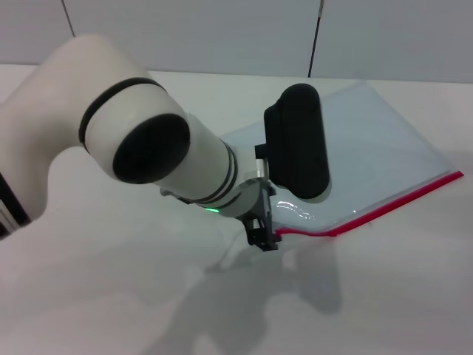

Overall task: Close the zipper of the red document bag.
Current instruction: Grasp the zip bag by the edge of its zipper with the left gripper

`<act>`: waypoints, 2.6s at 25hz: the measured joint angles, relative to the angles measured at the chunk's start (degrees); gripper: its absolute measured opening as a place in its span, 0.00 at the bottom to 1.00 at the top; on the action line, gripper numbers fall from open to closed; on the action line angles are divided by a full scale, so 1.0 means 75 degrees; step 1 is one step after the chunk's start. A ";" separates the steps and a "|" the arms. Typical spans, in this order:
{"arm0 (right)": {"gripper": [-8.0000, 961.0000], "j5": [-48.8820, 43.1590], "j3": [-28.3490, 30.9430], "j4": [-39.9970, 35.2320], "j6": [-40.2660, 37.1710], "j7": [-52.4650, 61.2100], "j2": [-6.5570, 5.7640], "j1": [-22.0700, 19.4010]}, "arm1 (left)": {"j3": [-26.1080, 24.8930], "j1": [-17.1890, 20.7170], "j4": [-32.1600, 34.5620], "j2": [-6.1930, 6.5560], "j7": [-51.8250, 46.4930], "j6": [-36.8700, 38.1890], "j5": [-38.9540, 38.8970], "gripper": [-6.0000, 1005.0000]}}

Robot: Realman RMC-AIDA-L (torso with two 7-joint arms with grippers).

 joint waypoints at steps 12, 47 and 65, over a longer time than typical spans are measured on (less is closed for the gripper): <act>0.79 0.0029 0.0000 0.0001 0.0000 0.0002 0.0001 0.0023 | 0.0095 0.0050 0.0040 -0.0007 -0.0087 0.0546 -0.0043 0.76; 0.79 0.0031 0.0012 -0.0017 0.0036 0.0082 0.0000 0.0046 | 0.0567 0.0135 0.0933 0.0001 0.0018 0.2193 -0.0519 0.72; 0.79 0.0031 0.0012 -0.0028 0.0022 0.0082 0.0000 0.0063 | 0.0541 0.0036 0.1445 0.0013 0.0196 0.2461 -0.1244 0.60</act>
